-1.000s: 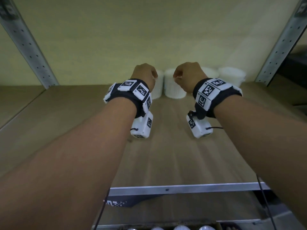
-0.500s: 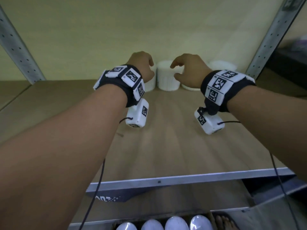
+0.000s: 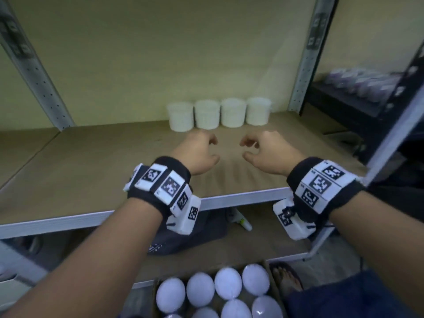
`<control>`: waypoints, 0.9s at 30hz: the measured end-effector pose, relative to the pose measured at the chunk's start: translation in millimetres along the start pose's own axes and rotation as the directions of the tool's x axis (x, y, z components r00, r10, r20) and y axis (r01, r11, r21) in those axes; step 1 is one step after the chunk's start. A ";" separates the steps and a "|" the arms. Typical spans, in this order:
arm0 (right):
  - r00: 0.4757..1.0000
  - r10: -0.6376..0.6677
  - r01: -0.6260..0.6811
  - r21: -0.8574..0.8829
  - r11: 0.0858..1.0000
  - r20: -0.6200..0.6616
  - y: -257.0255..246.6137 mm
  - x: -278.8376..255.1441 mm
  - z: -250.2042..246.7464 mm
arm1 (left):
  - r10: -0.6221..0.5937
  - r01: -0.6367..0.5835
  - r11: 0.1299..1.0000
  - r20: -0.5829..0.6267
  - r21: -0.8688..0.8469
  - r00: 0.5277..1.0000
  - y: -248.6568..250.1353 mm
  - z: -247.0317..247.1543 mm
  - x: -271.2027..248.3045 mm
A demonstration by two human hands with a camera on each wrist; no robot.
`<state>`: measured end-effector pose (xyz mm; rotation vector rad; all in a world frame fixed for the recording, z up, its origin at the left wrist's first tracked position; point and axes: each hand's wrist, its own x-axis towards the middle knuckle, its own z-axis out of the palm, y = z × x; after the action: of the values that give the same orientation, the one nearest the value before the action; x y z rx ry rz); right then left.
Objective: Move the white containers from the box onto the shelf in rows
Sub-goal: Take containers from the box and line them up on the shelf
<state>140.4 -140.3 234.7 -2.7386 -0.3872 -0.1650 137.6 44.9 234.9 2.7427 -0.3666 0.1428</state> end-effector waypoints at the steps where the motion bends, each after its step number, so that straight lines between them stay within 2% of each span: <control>1: 1.000 0.020 -0.021 0.011 1.000 0.012 1.9 -15.3 -0.8 | 0.017 -0.017 1.000 -0.001 -0.006 1.000 10.4 4.1 -12.4; 5: 0.995 0.082 -0.085 0.049 0.995 0.055 17.0 -67.9 1.1 | 0.048 -0.048 0.996 -0.006 -0.081 0.999 46.9 25.1 -55.4; 11: 0.976 0.151 -0.161 0.052 0.985 0.159 48.5 -120.4 25.1 | 0.028 -0.009 0.992 0.154 -0.123 0.988 68.5 73.2 -92.0; 15: 0.955 0.189 -0.211 0.075 0.975 0.230 61.7 -138.8 57.0 | 0.012 0.022 0.993 0.291 -0.113 0.957 61.8 115.0 -102.4; 21: 0.884 0.262 -0.307 0.058 0.950 0.387 85.4 -148.5 128.4 | -0.072 0.107 0.993 0.482 -0.046 0.873 36.6 189.4 -109.1; 24: 0.799 0.306 -0.357 -0.001 0.934 0.518 93.8 -153.4 167.3 | -0.133 0.165 0.986 0.574 -0.004 0.808 20.3 231.1 -117.6; 27: 0.738 0.329 -0.340 -0.096 0.935 0.590 107.0 -161.0 212.2 | -0.154 0.189 0.982 0.649 0.015 0.746 8.9 270.9 -131.0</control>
<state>30.8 -196.1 -24.7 -2.7234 -0.0351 0.8205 23.0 -33.1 -32.3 2.6702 -0.2775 -0.8822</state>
